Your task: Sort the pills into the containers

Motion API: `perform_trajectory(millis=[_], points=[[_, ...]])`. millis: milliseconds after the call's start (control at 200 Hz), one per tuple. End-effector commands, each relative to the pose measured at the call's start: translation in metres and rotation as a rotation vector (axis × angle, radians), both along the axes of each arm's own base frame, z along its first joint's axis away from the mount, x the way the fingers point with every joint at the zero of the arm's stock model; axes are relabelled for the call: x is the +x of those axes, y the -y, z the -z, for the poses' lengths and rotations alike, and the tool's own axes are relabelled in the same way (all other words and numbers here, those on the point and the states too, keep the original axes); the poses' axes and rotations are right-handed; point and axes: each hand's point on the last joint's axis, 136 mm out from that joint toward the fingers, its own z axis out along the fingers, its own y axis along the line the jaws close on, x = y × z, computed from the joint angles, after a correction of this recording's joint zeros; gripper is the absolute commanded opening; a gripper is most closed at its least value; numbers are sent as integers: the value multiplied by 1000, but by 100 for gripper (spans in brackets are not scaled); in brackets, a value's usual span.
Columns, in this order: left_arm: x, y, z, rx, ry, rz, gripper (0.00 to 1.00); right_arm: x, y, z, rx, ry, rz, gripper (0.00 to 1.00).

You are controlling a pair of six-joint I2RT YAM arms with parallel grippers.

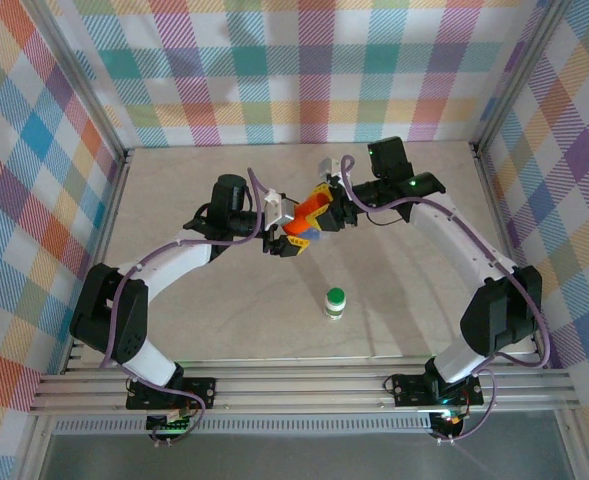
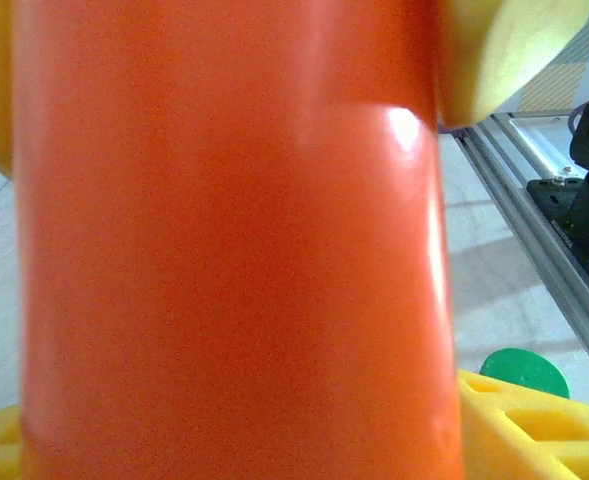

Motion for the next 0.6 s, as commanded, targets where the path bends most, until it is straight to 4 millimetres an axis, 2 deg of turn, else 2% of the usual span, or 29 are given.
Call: perform_trajectory(millis=[0,415,595], points=[[-8,5,-33,-51,76,41,69,-14,-1,-15,47,23,-51,31],[-14,8,-39,-47,88,54,63,-17,-3,-17,49,15,-67,32],[-15,7,-39,-42,94,55,54,-17,-2,-18,39,21,-61,33]])
